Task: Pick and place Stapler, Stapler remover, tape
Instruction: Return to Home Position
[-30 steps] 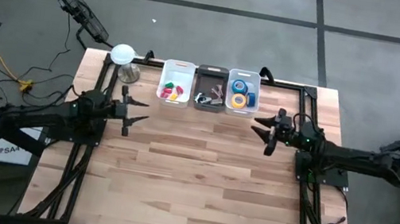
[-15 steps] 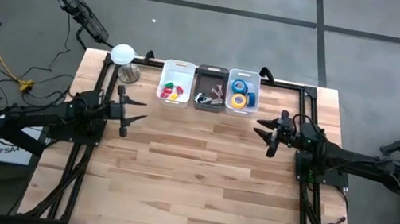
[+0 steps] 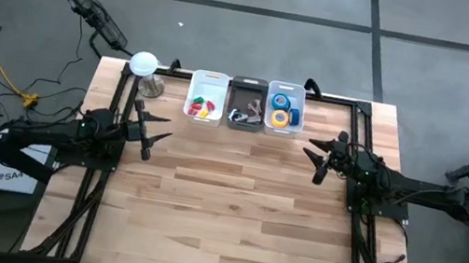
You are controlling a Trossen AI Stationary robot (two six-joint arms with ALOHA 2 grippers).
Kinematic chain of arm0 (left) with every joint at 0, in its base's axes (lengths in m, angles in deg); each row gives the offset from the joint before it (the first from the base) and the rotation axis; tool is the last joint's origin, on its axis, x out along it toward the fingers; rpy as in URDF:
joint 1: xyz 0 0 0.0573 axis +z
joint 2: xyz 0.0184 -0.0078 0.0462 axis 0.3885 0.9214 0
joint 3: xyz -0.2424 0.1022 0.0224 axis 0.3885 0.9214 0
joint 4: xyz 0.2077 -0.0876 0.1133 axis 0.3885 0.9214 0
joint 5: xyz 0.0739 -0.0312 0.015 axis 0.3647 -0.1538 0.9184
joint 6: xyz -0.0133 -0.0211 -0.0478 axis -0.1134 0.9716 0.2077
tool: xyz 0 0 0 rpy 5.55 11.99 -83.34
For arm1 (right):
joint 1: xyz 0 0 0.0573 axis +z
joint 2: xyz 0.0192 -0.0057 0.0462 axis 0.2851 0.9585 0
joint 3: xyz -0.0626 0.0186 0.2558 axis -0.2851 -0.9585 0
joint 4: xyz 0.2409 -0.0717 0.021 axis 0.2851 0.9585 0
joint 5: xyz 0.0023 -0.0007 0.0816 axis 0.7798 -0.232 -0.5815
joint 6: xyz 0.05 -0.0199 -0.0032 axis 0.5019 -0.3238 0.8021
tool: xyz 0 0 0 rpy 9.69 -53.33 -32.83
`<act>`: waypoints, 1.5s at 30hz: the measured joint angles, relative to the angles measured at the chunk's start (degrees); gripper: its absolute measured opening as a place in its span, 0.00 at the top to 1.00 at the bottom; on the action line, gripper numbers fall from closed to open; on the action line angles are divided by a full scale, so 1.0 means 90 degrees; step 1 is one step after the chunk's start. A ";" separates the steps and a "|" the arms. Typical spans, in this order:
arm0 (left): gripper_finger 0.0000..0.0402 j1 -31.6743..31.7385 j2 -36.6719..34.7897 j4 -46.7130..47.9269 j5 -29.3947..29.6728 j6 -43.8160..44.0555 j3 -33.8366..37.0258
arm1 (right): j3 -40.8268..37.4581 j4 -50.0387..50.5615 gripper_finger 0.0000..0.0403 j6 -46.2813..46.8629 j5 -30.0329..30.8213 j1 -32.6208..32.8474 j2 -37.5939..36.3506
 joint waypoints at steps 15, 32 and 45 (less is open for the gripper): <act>0.54 -0.0241 0.0001 0.0008 0.0008 -0.0067 0.0005 | -0.0002 0.0807 0.58 0.0158 -0.0097 0.0476 -0.0661; 0.54 -0.0238 -0.0021 0.0201 -0.0369 -0.0184 -0.0211 | -0.0005 0.0850 0.58 0.0294 -0.0234 0.0706 -0.0662; 0.54 -0.0229 -0.0008 0.0075 -0.0192 0.0171 -0.0038 | -0.0007 0.0790 0.58 0.0267 -0.0209 0.0706 -0.0659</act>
